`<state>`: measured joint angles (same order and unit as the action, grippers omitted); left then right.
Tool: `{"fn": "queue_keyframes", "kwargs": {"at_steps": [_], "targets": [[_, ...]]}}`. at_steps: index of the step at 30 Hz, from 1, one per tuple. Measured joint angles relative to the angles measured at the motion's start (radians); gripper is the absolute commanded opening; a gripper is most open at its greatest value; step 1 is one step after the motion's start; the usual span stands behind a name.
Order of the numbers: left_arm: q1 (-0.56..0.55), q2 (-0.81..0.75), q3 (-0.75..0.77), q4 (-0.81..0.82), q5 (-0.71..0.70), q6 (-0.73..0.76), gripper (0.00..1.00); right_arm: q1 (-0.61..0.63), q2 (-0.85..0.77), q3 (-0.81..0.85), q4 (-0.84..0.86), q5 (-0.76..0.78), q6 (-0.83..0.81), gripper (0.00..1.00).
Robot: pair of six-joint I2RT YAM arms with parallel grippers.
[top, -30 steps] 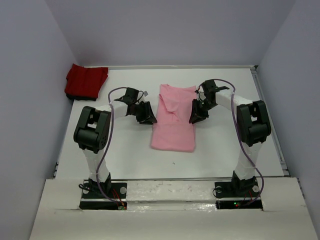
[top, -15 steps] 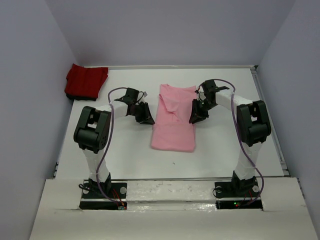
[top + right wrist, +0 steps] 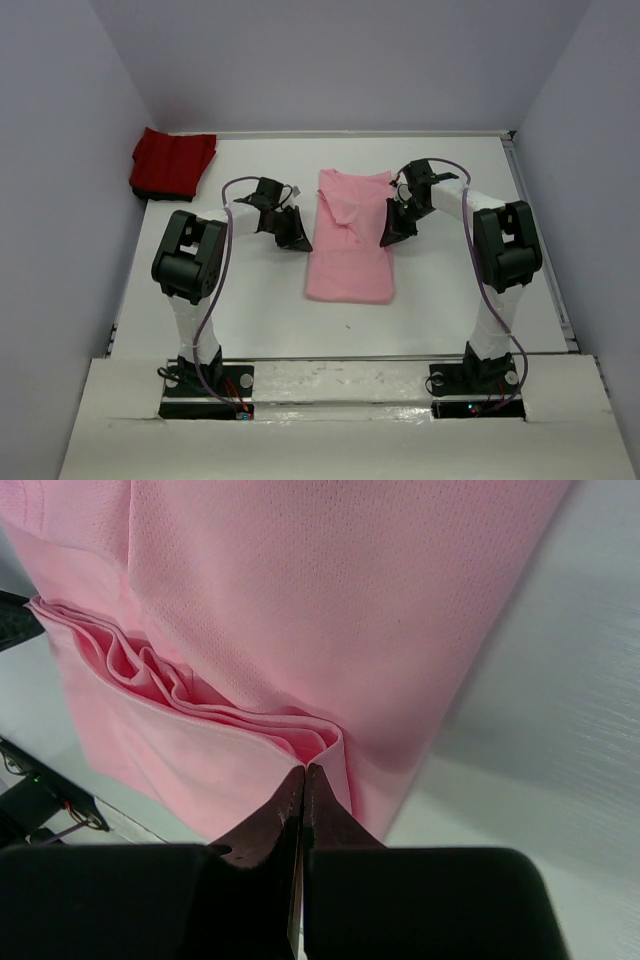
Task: Fold and stack the t-shirts
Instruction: Fold the folded rectangular tshirt in 1/3 of the way
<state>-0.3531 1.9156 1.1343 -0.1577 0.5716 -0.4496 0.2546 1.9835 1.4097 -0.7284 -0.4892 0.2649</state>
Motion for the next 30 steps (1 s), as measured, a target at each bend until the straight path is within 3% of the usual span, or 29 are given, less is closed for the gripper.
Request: {"fn": "queue_keyframes", "kwargs": {"at_steps": [30], "targets": [[0.0,0.0,0.073,-0.031,-0.008,0.013,0.06,-0.02,-0.074,0.0,-0.037,0.047,0.001,0.0]]}}
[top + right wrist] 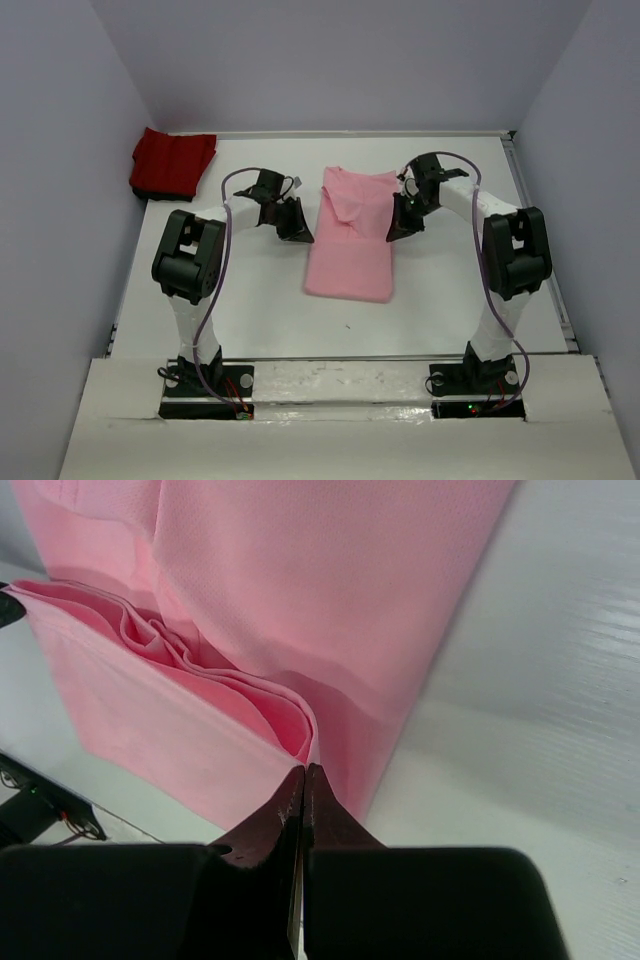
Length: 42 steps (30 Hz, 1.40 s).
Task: Fold and stack the t-shirts
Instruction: Fold the folded rectangular tshirt in 1/3 of the way
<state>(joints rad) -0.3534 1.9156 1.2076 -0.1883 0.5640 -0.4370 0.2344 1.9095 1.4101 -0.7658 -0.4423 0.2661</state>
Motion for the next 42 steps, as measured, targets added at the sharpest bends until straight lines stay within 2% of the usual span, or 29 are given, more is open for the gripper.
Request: {"fn": "queue_keyframes", "kwargs": {"at_steps": [8,11,14,15,18,21,28,31,42], "targets": [[-0.002,0.014,0.069,-0.002,0.005,0.001,0.09,-0.013,-0.001,0.0,-0.01,0.025,0.0,0.0],[-0.005,0.028,0.095,0.003,0.007,0.003,0.13,-0.017,0.006,0.001,-0.01,0.029,0.0,0.0],[-0.006,0.04,0.108,0.005,0.01,0.003,0.25,-0.018,0.019,0.001,-0.007,0.032,0.0,0.0],[-0.008,0.043,0.109,0.005,0.011,0.003,0.33,-0.018,0.028,0.001,-0.007,0.032,0.0,0.0],[-0.011,0.057,0.111,0.005,0.012,0.005,0.44,-0.018,0.047,0.001,0.003,0.034,0.0,0.0],[-0.018,0.073,0.111,0.007,0.015,0.003,0.49,-0.018,0.068,0.001,0.022,0.042,0.002,0.0],[-0.032,0.111,0.112,0.013,0.017,-0.002,0.52,-0.018,0.111,0.001,0.05,0.059,0.005,0.0],[-0.032,0.112,0.112,0.015,0.018,-0.002,0.52,-0.018,0.111,0.001,0.05,0.07,0.008,0.07],[-0.032,0.112,0.111,0.016,0.018,-0.002,0.53,-0.018,0.114,0.015,0.048,0.148,0.018,0.01]]}}
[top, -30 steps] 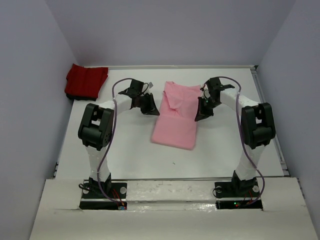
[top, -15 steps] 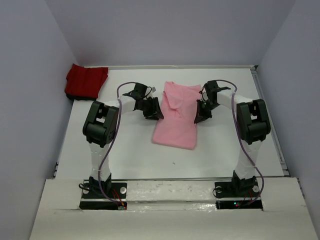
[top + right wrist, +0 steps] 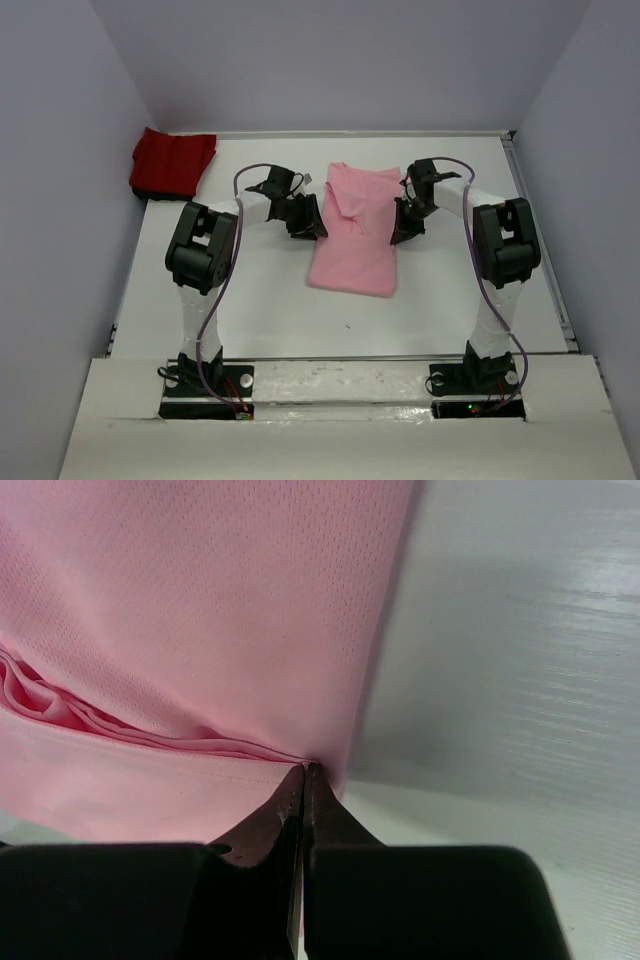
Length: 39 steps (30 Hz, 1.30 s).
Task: Fold and stack the t-shirts
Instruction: Fold the folded rectangular tshirt in 1/3 of the way
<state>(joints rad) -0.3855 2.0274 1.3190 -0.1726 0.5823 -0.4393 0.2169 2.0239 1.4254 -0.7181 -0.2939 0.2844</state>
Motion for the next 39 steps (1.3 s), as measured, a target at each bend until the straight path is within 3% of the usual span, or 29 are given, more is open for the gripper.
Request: {"fn": "queue_keyframes", "kwargs": {"at_steps": [14,26,27,28,32,35,39], "targets": [[-0.014,0.057,0.106,-0.114,-0.078,-0.006,0.52,-0.002,0.031,0.049,-0.012,0.021,0.0,0.01],[-0.019,0.021,0.044,-0.075,-0.11,-0.042,0.52,-0.007,0.092,0.144,-0.016,0.017,-0.001,0.04],[-0.019,0.017,0.039,-0.074,-0.113,-0.043,0.52,-0.007,0.092,0.145,-0.016,0.017,-0.001,0.06],[-0.019,0.011,0.032,-0.072,-0.118,-0.045,0.52,-0.007,0.092,0.145,-0.015,0.017,-0.001,0.18],[-0.019,-0.007,0.014,-0.074,-0.143,-0.05,0.53,-0.007,0.092,0.146,-0.015,0.012,0.001,0.47],[-0.02,-0.045,-0.012,-0.088,-0.189,-0.054,0.65,-0.005,0.084,0.153,-0.01,0.014,0.0,0.55],[-0.014,-0.107,-0.034,-0.127,-0.311,-0.057,0.77,-0.01,0.075,0.154,-0.013,0.045,-0.001,0.56]]}}
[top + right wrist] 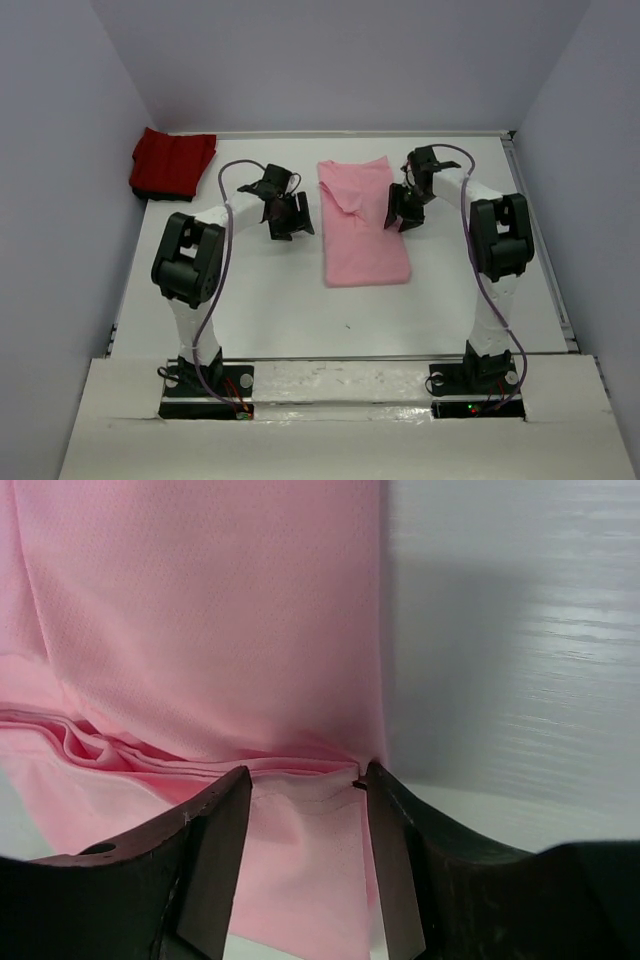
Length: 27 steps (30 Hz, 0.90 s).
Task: Fold and stack the t-shirts
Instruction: Fold the folded rectangular tshirt in 1/3 of the way
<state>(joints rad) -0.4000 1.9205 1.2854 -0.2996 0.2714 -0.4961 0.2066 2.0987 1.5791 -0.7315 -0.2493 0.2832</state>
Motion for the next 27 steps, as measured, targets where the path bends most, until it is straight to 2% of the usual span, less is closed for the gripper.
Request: {"fn": "queue_keyframes", "kwargs": {"at_steps": [4,8,10,11,16,18,23,27], "targets": [[0.063,-0.115,-0.033,-0.011,-0.047,-0.002,0.79,-0.024,-0.017,0.0,-0.015,0.022,0.0,0.58],[0.124,-0.19,-0.037,-0.006,-0.04,0.008,0.79,-0.073,-0.09,-0.034,-0.026,-0.002,0.004,0.67],[0.14,-0.229,-0.066,0.004,-0.03,0.013,0.8,-0.098,-0.167,-0.059,-0.028,-0.037,0.005,0.74],[0.139,-0.243,-0.085,0.007,-0.019,0.016,0.8,-0.103,-0.197,-0.064,-0.028,-0.055,0.006,0.81],[0.124,-0.264,-0.205,0.032,0.099,0.011,0.8,-0.104,-0.319,-0.084,-0.024,-0.154,0.008,0.82],[0.114,-0.264,-0.285,0.058,0.164,-0.014,0.81,-0.108,-0.349,-0.14,-0.009,-0.207,0.009,0.82],[0.105,-0.297,-0.479,0.168,0.282,-0.112,0.81,-0.181,-0.389,-0.426,0.06,-0.349,0.044,0.82],[0.099,-0.351,-0.561,0.272,0.32,-0.196,0.81,-0.262,-0.389,-0.554,0.078,-0.42,0.078,0.82]]}}
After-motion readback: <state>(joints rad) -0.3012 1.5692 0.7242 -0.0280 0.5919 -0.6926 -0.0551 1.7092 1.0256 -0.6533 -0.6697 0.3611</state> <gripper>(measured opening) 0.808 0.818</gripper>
